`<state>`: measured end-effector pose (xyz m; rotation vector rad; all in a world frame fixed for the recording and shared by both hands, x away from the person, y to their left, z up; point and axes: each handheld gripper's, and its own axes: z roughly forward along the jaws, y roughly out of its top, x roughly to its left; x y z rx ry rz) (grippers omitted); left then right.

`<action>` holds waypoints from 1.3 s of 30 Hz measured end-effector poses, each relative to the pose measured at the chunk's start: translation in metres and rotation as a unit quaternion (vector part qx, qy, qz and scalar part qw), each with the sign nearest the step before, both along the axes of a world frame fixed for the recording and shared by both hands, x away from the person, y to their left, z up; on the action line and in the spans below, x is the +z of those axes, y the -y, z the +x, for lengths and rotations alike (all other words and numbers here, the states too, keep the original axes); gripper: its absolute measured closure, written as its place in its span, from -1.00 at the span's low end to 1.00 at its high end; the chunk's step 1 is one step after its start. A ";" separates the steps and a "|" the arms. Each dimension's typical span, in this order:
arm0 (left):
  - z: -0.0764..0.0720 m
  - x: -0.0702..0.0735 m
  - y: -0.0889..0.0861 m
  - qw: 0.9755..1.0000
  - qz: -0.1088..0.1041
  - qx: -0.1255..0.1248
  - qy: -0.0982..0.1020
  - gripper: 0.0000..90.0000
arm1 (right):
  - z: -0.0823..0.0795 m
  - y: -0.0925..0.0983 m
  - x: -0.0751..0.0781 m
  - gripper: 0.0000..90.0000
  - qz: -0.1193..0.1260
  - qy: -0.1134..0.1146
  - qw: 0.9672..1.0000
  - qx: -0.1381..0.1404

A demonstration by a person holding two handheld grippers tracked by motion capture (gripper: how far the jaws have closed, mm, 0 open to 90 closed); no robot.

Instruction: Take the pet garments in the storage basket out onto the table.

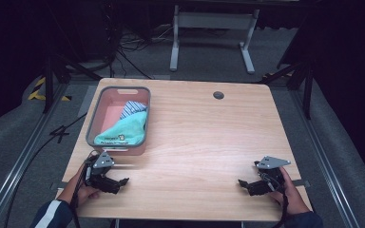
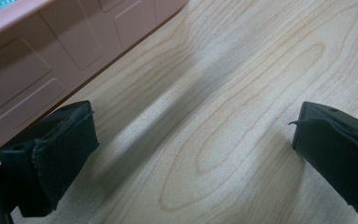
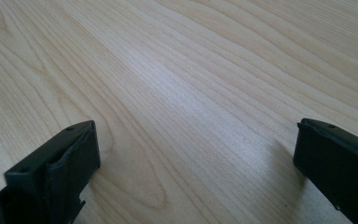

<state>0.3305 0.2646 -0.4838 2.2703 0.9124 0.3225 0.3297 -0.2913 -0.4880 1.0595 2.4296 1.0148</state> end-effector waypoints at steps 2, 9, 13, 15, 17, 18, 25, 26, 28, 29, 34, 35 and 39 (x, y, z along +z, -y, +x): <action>0.000 0.000 0.000 1.000 -0.003 -0.002 0.001 -1.00 | 0.000 0.000 0.000 -0.99 0.000 0.000 1.000 0.000; -0.004 0.000 -0.004 1.000 -0.001 -0.011 0.005 -0.97 | 0.000 0.000 0.000 -0.99 0.000 0.000 1.000 -0.001; -0.004 0.001 -0.004 1.000 -0.002 -0.013 0.003 -0.93 | 0.000 0.000 0.000 -0.99 0.000 0.000 1.000 -0.001; -0.003 0.002 -0.005 1.000 0.003 -0.023 0.001 -0.93 | 0.000 0.000 0.000 -0.99 0.000 0.000 1.000 -0.001; -0.002 0.003 -0.006 0.999 0.007 -0.032 -0.006 -0.92 | 0.000 0.000 0.000 -0.99 0.000 0.000 1.000 -0.001; -0.002 0.004 -0.007 0.999 0.008 -0.032 -0.004 -0.89 | 0.000 0.000 0.000 -0.99 0.000 0.000 1.000 -0.001; -0.004 0.017 -0.007 0.998 0.017 -0.056 -0.016 -0.50 | 0.000 0.000 0.000 -0.99 0.000 -0.001 1.000 -0.001; -0.004 0.019 -0.006 0.998 0.020 -0.058 -0.017 -0.50 | 0.000 0.000 0.000 -0.99 0.000 0.000 1.000 -0.001; -0.005 0.022 -0.004 0.998 0.025 -0.060 -0.012 -0.51 | 0.000 0.000 0.000 -0.99 0.000 -0.001 1.000 -0.001; -0.005 0.024 -0.004 0.998 0.025 -0.060 -0.011 -0.51 | 0.000 0.000 0.000 -0.99 0.000 0.000 1.000 -0.001; -0.004 0.035 -0.003 0.998 0.024 -0.057 0.001 -0.51 | 0.000 0.000 0.000 -0.99 0.000 0.000 1.000 -0.001; -0.004 0.037 -0.004 0.998 0.022 -0.057 0.003 -0.51 | 0.000 0.000 0.000 -0.99 0.000 0.000 1.000 -0.001; -0.003 0.049 -0.005 0.998 0.031 -0.051 0.011 -0.49 | 0.000 0.000 0.000 -0.99 0.000 -0.001 1.000 -0.001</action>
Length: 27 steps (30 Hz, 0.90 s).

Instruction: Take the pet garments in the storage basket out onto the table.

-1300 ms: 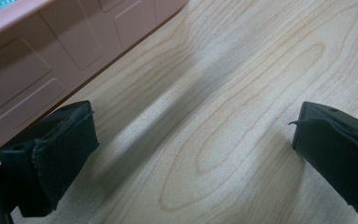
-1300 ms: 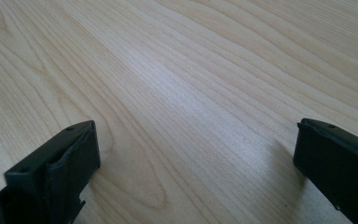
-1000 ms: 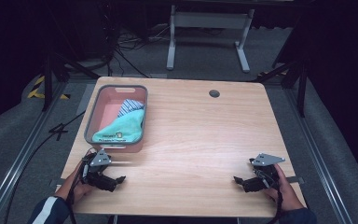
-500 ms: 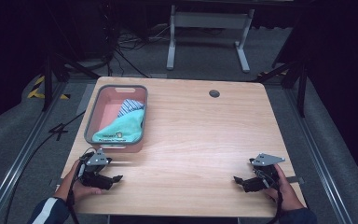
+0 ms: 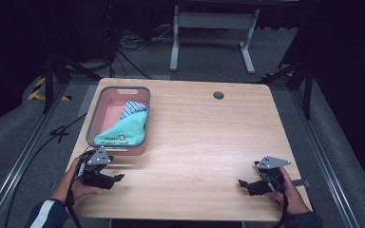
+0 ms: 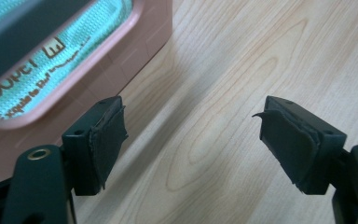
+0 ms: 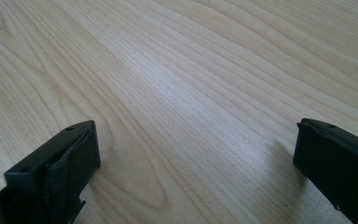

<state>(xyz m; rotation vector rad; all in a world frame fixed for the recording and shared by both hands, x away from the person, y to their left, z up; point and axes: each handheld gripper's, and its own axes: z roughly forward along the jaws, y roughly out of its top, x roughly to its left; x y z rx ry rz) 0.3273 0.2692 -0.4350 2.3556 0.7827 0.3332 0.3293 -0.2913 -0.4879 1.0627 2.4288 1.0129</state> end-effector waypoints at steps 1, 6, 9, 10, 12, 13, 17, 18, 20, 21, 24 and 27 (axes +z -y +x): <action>0.000 0.002 -0.001 1.000 0.001 0.005 0.003 -0.48 | 0.000 0.000 0.000 -0.99 0.000 0.000 1.000 0.000; 0.002 0.016 -0.005 1.000 -0.016 0.013 0.008 -0.48 | 0.000 0.000 0.000 -0.99 0.000 0.000 1.000 0.000; 0.003 0.022 -0.006 1.000 -0.015 0.015 0.011 -0.47 | 0.000 0.000 0.000 -0.99 0.000 0.000 1.000 0.000; 0.003 0.024 -0.007 1.000 -0.015 0.015 0.011 -0.47 | 0.000 0.000 0.000 -0.99 0.000 0.000 1.000 0.000; 0.004 0.028 -0.007 1.000 -0.008 0.015 0.017 -0.47 | 0.000 0.000 0.000 -0.99 0.000 0.000 1.000 0.000; 0.004 0.029 -0.007 1.000 -0.007 0.016 0.017 -0.47 | 0.000 0.000 0.000 -0.99 0.000 0.000 1.000 0.000; 0.008 0.040 -0.005 1.000 0.003 0.011 0.022 -0.47 | 0.000 0.000 0.000 -0.99 0.000 0.000 1.000 0.000; 0.009 0.044 -0.004 1.000 0.007 0.011 0.023 -0.47 | 0.000 0.000 0.000 -0.99 0.000 0.000 1.000 0.000; 0.011 0.049 -0.004 1.000 0.012 0.010 0.027 -0.47 | 0.000 0.000 0.000 -0.99 0.000 0.000 1.000 0.000; 0.012 0.051 -0.004 0.999 0.013 0.010 0.028 -0.46 | 0.000 0.000 0.000 -0.99 0.000 0.000 1.000 0.000; 0.018 0.060 -0.005 0.999 0.017 0.014 0.033 -0.46 | 0.000 0.000 0.000 -0.99 0.000 0.000 1.000 0.000; 0.026 0.066 -0.005 0.999 0.029 0.016 0.035 -0.46 | 0.000 0.000 0.000 -0.99 0.000 0.000 1.000 0.000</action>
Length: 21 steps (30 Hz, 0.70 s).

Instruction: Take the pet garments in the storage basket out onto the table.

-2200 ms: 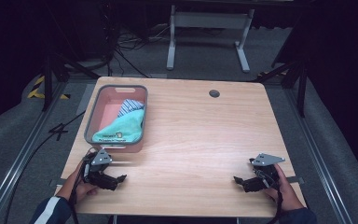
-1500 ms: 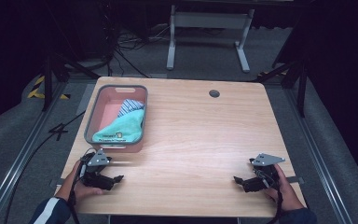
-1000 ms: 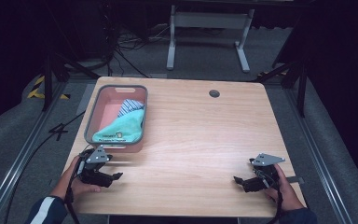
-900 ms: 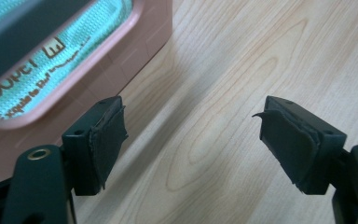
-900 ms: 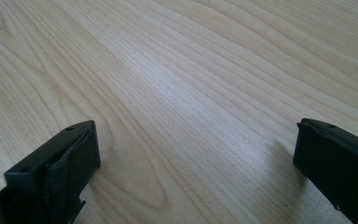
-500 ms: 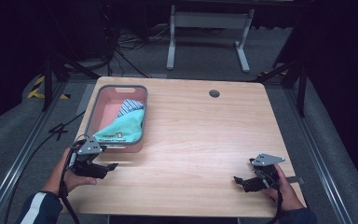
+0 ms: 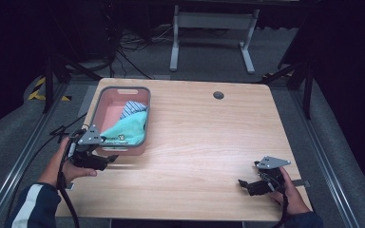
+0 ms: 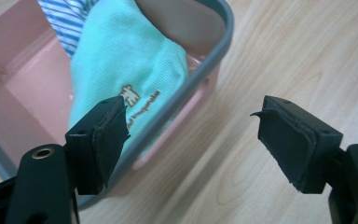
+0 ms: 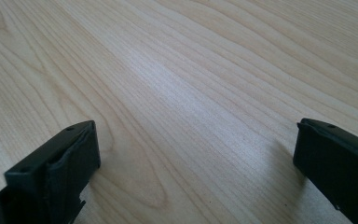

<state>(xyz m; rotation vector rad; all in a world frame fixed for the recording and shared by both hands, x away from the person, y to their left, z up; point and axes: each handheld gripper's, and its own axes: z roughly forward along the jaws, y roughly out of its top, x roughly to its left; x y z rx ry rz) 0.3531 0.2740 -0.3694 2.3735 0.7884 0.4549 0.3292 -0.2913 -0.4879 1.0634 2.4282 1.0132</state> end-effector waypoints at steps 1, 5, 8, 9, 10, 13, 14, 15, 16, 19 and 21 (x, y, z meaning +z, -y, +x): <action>0.003 0.002 0.000 1.000 0.001 0.002 0.000 -0.46 | 0.000 0.000 0.000 -0.99 0.000 0.000 1.000 0.000; 0.016 0.007 0.001 1.000 0.009 0.006 -0.004 -0.46 | 0.000 0.000 0.000 -0.99 0.000 0.000 1.000 0.000; 0.028 0.010 0.000 1.000 0.009 0.009 -0.013 -0.50 | 0.000 0.000 0.000 -0.99 0.000 0.000 1.000 0.000; 0.035 0.010 0.000 1.000 0.012 0.012 -0.020 -0.50 | 0.000 0.000 0.000 -0.99 0.000 0.000 1.000 0.000; 0.035 0.010 0.000 1.000 0.012 0.012 -0.020 -0.50 | 0.000 0.000 0.000 -0.99 0.000 0.000 1.000 0.000; 0.050 0.010 0.000 0.999 0.025 0.016 -0.034 -0.50 | 0.000 0.000 0.000 -0.99 0.000 0.000 1.000 0.000; 0.054 0.009 0.001 0.999 0.029 0.015 -0.039 -0.50 | 0.000 0.000 0.000 -0.99 0.000 0.000 1.000 0.000; 0.059 0.008 0.002 0.998 0.037 0.014 -0.041 -0.50 | 0.000 0.000 0.000 -0.99 0.000 0.000 1.000 0.000; 0.062 0.006 0.003 0.998 0.040 0.014 -0.044 -0.50 | 0.000 0.000 0.000 -0.99 0.000 0.000 1.000 0.000; 0.078 0.004 0.007 0.996 0.071 0.002 -0.060 -0.46 | 0.000 0.000 0.000 -0.99 0.000 0.000 1.000 0.000; 0.091 0.000 0.011 0.993 0.082 -0.003 -0.080 -0.41 | 0.000 0.000 0.000 -0.99 -0.001 0.001 1.000 -0.001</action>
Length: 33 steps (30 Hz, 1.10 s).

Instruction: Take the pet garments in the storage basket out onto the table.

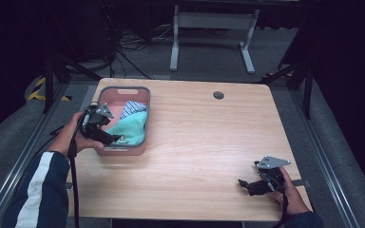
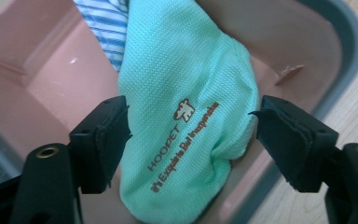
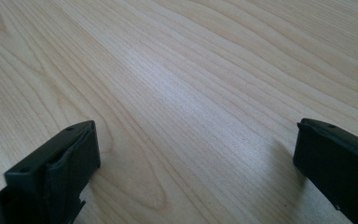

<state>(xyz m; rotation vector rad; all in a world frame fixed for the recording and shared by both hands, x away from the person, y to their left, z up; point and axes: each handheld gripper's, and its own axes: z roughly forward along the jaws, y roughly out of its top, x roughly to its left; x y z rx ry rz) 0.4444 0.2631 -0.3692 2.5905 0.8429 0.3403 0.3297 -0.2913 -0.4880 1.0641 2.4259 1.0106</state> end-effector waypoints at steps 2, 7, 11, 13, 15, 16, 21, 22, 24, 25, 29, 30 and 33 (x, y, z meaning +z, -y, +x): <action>0.010 -0.003 0.003 1.000 0.006 -0.001 -0.006 -0.42 | 0.000 0.000 0.000 -0.99 0.000 0.000 1.000 -0.001; 0.036 -0.009 0.018 0.999 0.023 -0.001 -0.024 -0.49 | 0.001 0.000 0.000 -0.99 0.001 0.000 1.000 -0.002; 0.053 -0.021 0.033 0.997 0.058 0.001 -0.056 -0.50 | 0.001 0.000 0.000 -0.99 0.001 0.000 1.000 -0.003; 0.062 -0.029 0.039 0.994 0.075 0.004 -0.079 -0.51 | 0.001 0.000 0.000 -0.99 0.001 0.000 1.000 -0.003; 0.068 -0.034 0.044 0.992 0.085 0.006 -0.088 -0.51 | 0.001 0.000 0.000 -0.99 0.001 0.000 1.000 -0.003; 0.070 -0.037 0.045 0.992 0.087 0.008 -0.093 -0.51 | 0.001 0.000 0.000 -0.99 0.001 0.000 1.000 -0.003; 0.077 -0.049 0.049 0.988 0.108 0.010 -0.110 -0.45 | 0.001 0.000 0.000 -0.99 0.001 0.000 1.000 -0.003; 0.079 -0.052 0.049 0.987 0.112 0.015 -0.115 -0.45 | 0.001 0.000 0.000 -0.99 0.001 0.000 1.000 -0.003; 0.081 -0.054 0.049 0.986 0.110 0.017 -0.122 -0.45 | 0.001 0.000 0.000 -0.99 0.002 -0.001 1.000 -0.004; 0.081 -0.056 0.050 0.986 0.111 0.016 -0.123 -0.44 | 0.001 0.000 0.000 -0.99 0.002 0.000 1.000 -0.004; 0.082 -0.059 0.052 0.985 0.121 0.009 -0.125 -0.19 | 0.001 0.000 0.000 -0.99 0.001 0.000 1.000 -0.003; 0.082 -0.060 0.052 0.984 0.125 0.012 -0.130 -0.06 | 0.001 0.000 0.000 -0.99 0.001 0.000 1.000 -0.003; 0.081 -0.061 0.052 0.985 0.121 0.011 -0.124 0.12 | 0.001 0.000 0.000 -0.99 0.001 0.000 1.000 -0.003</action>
